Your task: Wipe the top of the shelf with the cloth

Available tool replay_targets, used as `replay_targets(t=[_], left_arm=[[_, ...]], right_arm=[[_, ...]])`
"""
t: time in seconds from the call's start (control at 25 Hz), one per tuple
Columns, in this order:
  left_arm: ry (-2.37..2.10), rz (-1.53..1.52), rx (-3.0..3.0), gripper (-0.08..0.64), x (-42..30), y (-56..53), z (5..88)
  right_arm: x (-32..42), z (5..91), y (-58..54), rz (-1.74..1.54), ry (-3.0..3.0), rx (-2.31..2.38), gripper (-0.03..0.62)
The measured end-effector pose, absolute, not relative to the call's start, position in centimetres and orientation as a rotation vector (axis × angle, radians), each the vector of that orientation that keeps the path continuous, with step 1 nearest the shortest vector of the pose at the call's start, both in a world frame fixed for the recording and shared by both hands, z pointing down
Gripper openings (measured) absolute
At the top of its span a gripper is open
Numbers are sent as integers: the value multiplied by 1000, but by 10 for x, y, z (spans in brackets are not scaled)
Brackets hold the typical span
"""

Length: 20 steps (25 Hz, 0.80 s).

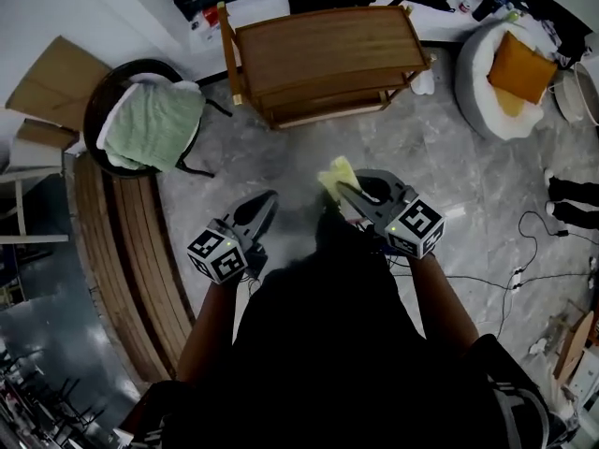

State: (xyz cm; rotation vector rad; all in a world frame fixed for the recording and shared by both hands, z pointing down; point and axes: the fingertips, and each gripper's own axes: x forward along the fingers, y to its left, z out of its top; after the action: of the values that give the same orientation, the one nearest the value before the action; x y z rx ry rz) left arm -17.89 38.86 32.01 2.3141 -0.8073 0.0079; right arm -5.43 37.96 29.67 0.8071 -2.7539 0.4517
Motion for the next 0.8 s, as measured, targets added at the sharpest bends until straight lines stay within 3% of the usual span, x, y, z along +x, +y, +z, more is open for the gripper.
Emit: replay_targets(t=[0.36, 0.8], left_arm=[[-958, -52, 2251, 12, -132, 263, 289], [-1108, -55, 2238, 12, -176, 138, 286]], right_arm=[[-15, 284, 243, 478, -2844, 586, 50], [-66, 286, 86, 381, -2831, 429, 49]])
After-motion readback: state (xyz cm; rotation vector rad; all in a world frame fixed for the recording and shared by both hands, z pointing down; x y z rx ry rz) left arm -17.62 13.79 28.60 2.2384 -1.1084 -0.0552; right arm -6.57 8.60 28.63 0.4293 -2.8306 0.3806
